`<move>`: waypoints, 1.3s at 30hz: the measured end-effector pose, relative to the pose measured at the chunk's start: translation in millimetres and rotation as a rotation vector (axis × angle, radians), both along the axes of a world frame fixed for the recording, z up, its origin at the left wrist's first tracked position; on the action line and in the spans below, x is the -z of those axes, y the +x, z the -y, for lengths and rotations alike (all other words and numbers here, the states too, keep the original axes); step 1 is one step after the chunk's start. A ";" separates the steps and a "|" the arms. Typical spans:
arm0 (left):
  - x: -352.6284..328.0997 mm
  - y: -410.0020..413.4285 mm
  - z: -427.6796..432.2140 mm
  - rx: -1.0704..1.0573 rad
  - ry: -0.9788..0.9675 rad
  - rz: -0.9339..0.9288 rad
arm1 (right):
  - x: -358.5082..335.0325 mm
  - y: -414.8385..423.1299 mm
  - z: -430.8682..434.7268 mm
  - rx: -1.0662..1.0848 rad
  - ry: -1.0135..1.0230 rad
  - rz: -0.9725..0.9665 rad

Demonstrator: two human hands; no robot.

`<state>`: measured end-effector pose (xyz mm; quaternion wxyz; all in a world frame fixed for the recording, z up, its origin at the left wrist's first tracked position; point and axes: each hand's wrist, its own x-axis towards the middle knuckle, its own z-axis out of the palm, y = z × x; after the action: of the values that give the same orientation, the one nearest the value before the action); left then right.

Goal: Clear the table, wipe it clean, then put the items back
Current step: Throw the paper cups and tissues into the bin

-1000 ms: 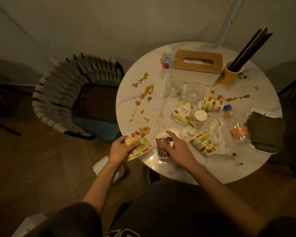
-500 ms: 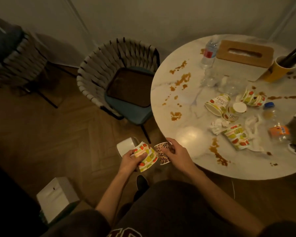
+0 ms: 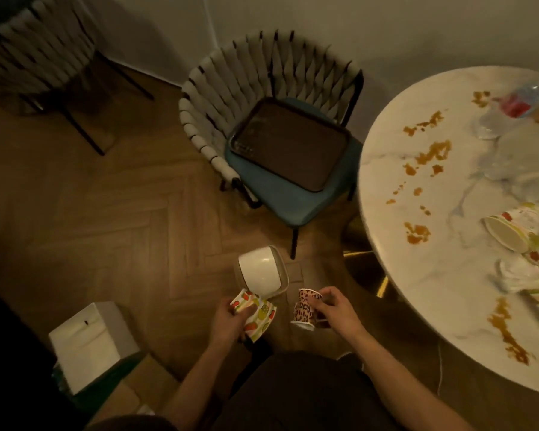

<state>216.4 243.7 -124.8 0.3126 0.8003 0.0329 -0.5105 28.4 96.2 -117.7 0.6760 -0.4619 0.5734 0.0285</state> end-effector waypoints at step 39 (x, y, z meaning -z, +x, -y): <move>315.8 40.5 19.6 -0.348 -0.004 -0.195 | 380.7 133.2 -9.7 -0.087 0.158 -0.199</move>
<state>256.9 224.1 -440.7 0.3929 0.7287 0.2000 -0.5240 161.6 105.9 -498.3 0.6482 -0.4264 0.6131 0.1488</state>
